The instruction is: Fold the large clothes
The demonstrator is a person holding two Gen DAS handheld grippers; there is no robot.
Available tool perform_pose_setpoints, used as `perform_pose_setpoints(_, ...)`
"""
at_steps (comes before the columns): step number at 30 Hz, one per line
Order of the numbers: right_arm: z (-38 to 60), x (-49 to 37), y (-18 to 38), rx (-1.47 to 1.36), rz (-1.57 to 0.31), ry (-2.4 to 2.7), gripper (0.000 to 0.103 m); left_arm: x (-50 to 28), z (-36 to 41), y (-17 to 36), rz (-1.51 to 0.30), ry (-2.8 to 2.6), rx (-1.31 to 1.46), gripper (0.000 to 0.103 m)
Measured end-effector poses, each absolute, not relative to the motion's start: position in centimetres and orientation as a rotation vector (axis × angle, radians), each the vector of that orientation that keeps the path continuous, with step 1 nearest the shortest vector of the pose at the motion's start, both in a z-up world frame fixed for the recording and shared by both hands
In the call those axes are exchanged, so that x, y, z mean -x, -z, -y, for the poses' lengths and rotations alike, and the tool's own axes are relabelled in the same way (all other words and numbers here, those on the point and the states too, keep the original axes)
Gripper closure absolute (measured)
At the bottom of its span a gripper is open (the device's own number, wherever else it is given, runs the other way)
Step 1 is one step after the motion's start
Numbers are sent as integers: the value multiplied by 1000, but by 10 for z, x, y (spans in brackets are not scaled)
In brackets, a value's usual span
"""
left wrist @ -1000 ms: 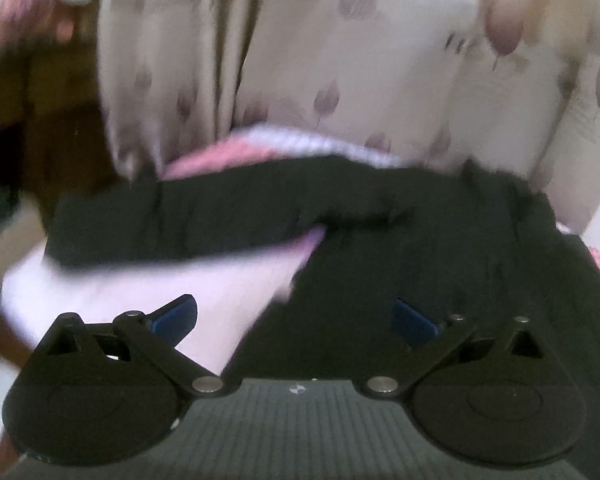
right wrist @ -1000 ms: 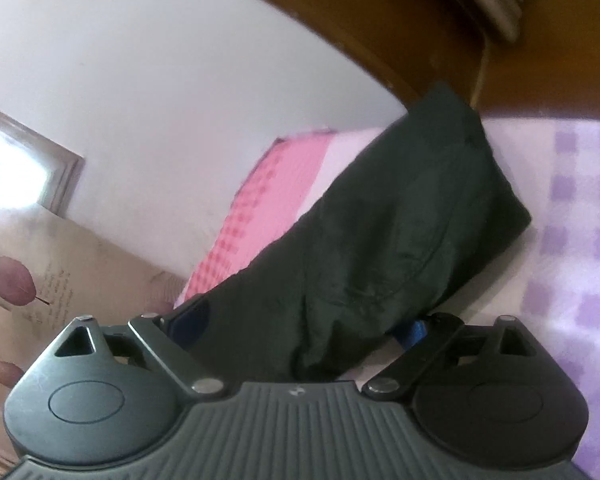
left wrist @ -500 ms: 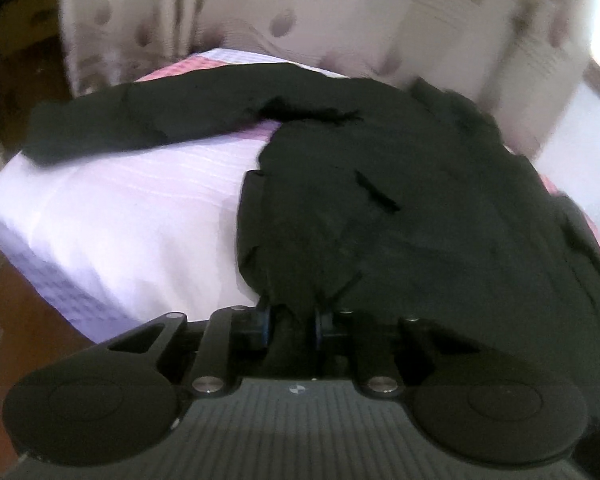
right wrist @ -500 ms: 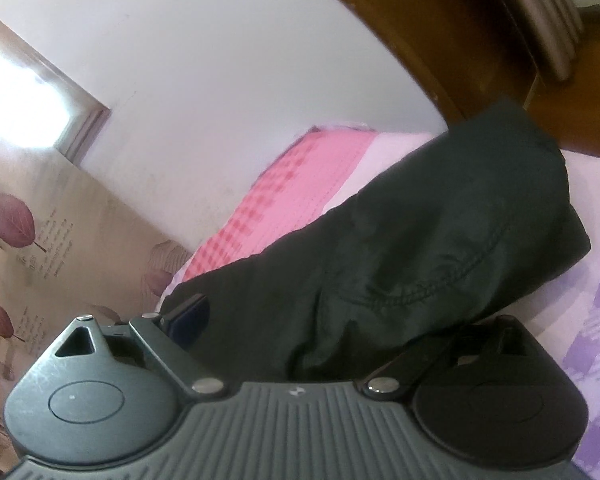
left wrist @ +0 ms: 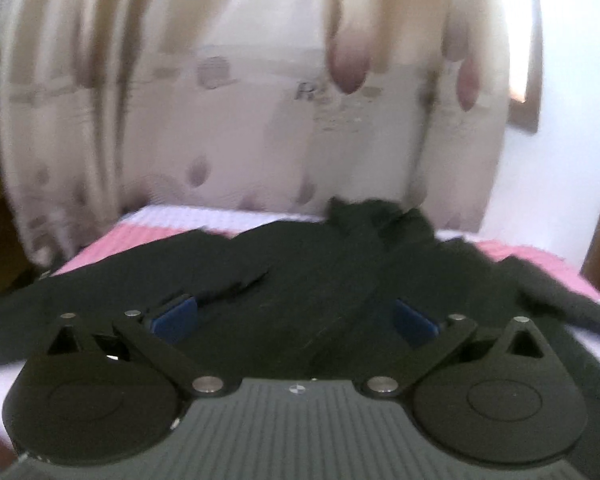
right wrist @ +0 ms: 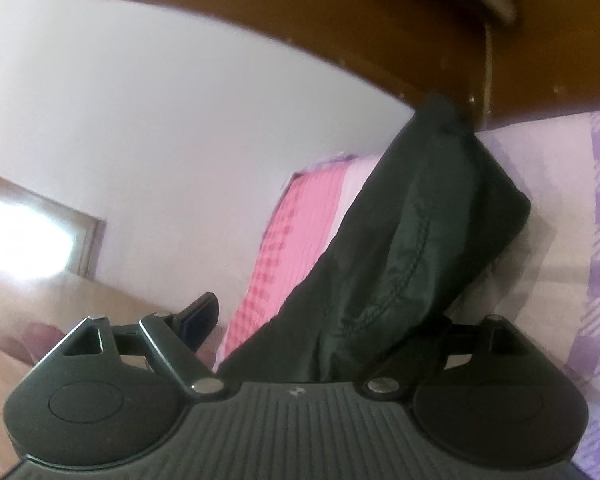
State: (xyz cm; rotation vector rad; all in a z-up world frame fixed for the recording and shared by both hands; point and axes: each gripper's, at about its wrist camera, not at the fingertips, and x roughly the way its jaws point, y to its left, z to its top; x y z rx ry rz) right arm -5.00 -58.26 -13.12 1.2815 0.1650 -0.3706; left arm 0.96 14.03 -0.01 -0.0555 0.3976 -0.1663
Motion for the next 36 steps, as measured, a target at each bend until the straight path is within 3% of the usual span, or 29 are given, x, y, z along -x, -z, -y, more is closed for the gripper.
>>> perform_pose_setpoints(1,583,48,131,-1278,-165,379,20,-24,-131,3,-387,181,58,0)
perform_pose_setpoints(2,585,45,131,-1267,-176,387,34,-36,-121,7,-373,185,55,0)
perform_pose_setpoints(3,588,42,133,-1258,-201,400,60,-49,-114,14,-355,173,56,0)
perform_pose_setpoints(5,598,38,141,-1288,-259,439,81,-73,-107,29,-322,155,65,0)
perform_pose_setpoints(6,603,38,143,-1316,-258,458,83,-87,-105,38,-325,137,62,0)
perform_pose_setpoints(9,607,26,120,-1325,-208,463,84,-122,-117,61,-371,108,118,1)
perform_pose_setpoints(12,579,-15,56,-1166,-169,330,84,-136,-139,82,-371,56,200,1)
perform_pose_setpoints(16,495,-90,-23,-950,-161,54,84,-140,-171,103,-383,38,416,1)
perform_pose_setpoints(20,396,-151,-51,-822,-177,-163,84,-134,-178,106,-358,0,451,1)
perform_pose_setpoints(27,237,-218,-12,-678,-321,-377,83,-136,-178,106,-351,11,475,0)
perform_pose_setpoints(36,100,-234,71,-174,-572,-392,82,-137,-186,111,-337,19,544,0)
